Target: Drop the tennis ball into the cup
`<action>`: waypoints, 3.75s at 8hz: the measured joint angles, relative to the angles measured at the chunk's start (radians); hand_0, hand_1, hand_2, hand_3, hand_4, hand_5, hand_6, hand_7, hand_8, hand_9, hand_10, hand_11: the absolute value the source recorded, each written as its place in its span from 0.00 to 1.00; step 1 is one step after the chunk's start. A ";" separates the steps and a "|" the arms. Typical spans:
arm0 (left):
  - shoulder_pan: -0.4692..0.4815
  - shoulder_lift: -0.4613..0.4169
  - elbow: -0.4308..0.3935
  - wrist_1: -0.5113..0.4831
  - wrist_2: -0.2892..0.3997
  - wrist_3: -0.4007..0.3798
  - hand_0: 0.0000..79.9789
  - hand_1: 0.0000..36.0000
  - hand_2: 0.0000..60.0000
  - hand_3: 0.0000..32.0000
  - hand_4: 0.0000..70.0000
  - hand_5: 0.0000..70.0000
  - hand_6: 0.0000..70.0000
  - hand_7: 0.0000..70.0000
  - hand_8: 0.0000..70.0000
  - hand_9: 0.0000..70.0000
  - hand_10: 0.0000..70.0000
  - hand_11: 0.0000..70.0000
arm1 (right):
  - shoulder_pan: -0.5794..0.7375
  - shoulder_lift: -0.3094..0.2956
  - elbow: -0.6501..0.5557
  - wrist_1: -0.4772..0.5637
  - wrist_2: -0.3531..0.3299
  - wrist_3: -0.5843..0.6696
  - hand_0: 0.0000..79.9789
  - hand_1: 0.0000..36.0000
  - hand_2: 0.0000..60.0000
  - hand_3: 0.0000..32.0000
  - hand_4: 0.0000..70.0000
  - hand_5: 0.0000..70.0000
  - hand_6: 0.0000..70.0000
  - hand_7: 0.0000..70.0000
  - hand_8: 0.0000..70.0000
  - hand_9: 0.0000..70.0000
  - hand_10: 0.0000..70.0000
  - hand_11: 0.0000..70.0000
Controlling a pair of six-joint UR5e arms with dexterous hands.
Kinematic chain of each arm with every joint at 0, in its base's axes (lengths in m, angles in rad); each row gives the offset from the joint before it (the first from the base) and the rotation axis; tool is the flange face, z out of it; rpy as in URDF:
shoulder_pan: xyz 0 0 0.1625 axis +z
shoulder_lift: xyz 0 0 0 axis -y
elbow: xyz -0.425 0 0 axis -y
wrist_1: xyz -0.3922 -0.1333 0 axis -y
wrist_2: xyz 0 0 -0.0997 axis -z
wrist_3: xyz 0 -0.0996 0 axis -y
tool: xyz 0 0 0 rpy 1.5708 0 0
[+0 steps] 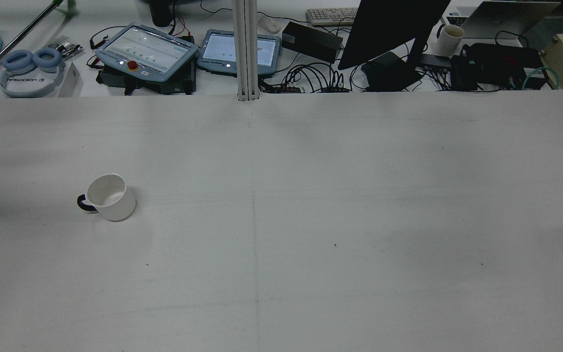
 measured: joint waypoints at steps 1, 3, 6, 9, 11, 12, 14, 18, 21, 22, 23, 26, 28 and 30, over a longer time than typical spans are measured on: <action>0.009 0.025 -0.040 0.004 0.002 0.001 0.70 0.70 0.94 0.00 0.75 0.34 1.00 1.00 0.78 1.00 0.52 0.75 | 0.000 0.001 0.000 0.000 0.000 0.000 0.00 0.00 0.00 0.00 0.00 0.00 0.00 0.00 0.00 0.00 0.00 0.00; 0.099 0.104 -0.149 0.019 0.049 0.005 0.66 0.63 0.88 0.00 0.72 0.29 1.00 1.00 0.77 1.00 0.51 0.73 | 0.000 0.000 0.000 0.000 0.000 0.000 0.00 0.00 0.00 0.00 0.00 0.00 0.00 0.00 0.00 0.00 0.00 0.00; 0.269 0.156 -0.197 0.023 0.069 0.017 0.63 0.53 0.87 0.00 0.68 0.31 1.00 1.00 0.77 1.00 0.52 0.74 | 0.000 0.000 0.000 0.000 0.000 0.000 0.00 0.00 0.00 0.00 0.00 0.00 0.00 0.00 0.00 0.00 0.00 0.00; 0.378 0.216 -0.197 -0.022 0.069 0.038 0.61 0.55 0.92 0.00 0.67 0.27 1.00 1.00 0.75 1.00 0.51 0.73 | 0.000 0.000 -0.001 0.000 0.000 0.000 0.00 0.00 0.00 0.00 0.00 0.00 0.00 0.00 0.00 0.00 0.00 0.00; 0.413 0.239 -0.202 -0.052 0.070 0.043 0.61 0.54 0.93 0.00 0.67 0.28 0.99 1.00 0.74 1.00 0.51 0.73 | 0.000 0.000 -0.001 0.000 0.000 0.000 0.00 0.00 0.00 0.00 0.00 0.00 0.00 0.00 0.00 0.00 0.00 0.00; 0.427 0.242 -0.202 -0.057 0.070 0.050 0.60 0.54 0.98 0.00 0.66 0.27 1.00 1.00 0.76 1.00 0.49 0.71 | 0.000 0.000 -0.001 0.000 0.000 0.000 0.00 0.00 0.00 0.00 0.00 0.00 0.00 0.00 0.00 0.00 0.00 0.00; 0.448 0.243 -0.204 -0.062 0.070 0.065 0.61 0.57 0.44 0.00 0.36 0.06 0.15 0.78 0.11 0.30 0.09 0.14 | 0.000 0.000 -0.001 0.000 0.000 0.000 0.00 0.00 0.00 0.00 0.00 0.00 0.00 0.00 0.00 0.00 0.00 0.00; 0.455 0.242 -0.218 -0.080 0.071 0.067 0.65 0.76 0.42 0.00 0.05 0.05 0.02 0.29 0.00 0.04 0.00 0.00 | 0.000 0.000 0.000 0.000 0.000 0.000 0.00 0.00 0.00 0.00 0.00 0.00 0.00 0.00 0.00 0.00 0.00 0.00; 0.457 0.243 -0.224 -0.095 0.077 0.067 0.64 0.78 0.48 0.00 0.03 0.04 0.01 0.28 0.00 0.03 0.00 0.00 | 0.000 0.000 0.000 0.000 0.000 0.000 0.00 0.00 0.00 0.00 0.00 0.00 0.00 0.00 0.00 0.00 0.00 0.00; 0.457 0.243 -0.226 -0.097 0.083 0.067 0.65 0.80 0.50 0.00 0.05 0.04 0.01 0.32 0.00 0.04 0.00 0.00 | 0.000 0.000 0.000 0.000 0.000 0.000 0.00 0.00 0.00 0.00 0.00 0.00 0.00 0.00 0.00 0.00 0.00 0.00; 0.455 0.244 -0.231 -0.098 0.085 0.067 0.61 0.73 0.58 0.00 0.06 0.04 0.02 0.32 0.00 0.04 0.00 0.00 | 0.000 0.000 0.000 0.000 0.000 0.000 0.00 0.00 0.00 0.00 0.00 0.00 0.00 0.00 0.00 0.00 0.00 0.00; 0.383 0.235 -0.285 -0.038 0.078 0.055 0.54 0.53 0.51 0.00 0.09 0.00 0.01 0.37 0.00 0.05 0.00 0.00 | 0.000 0.000 -0.001 0.000 0.000 0.000 0.00 0.00 0.00 0.00 0.00 0.00 0.00 0.00 0.00 0.00 0.00 0.00; 0.278 0.169 -0.270 0.040 0.057 0.054 0.56 0.54 0.48 0.00 0.08 0.00 0.01 0.36 0.00 0.05 0.00 0.00 | 0.000 0.000 -0.001 0.000 0.000 0.000 0.00 0.00 0.00 0.00 0.00 0.00 0.00 0.00 0.00 0.00 0.00 0.00; 0.169 0.097 -0.202 0.091 0.031 0.054 0.59 0.62 0.51 0.00 0.00 0.05 0.09 0.25 0.01 0.03 0.00 0.00 | 0.000 0.000 -0.001 0.000 0.000 0.000 0.00 0.00 0.00 0.00 0.00 0.00 0.00 0.00 0.00 0.00 0.00 0.00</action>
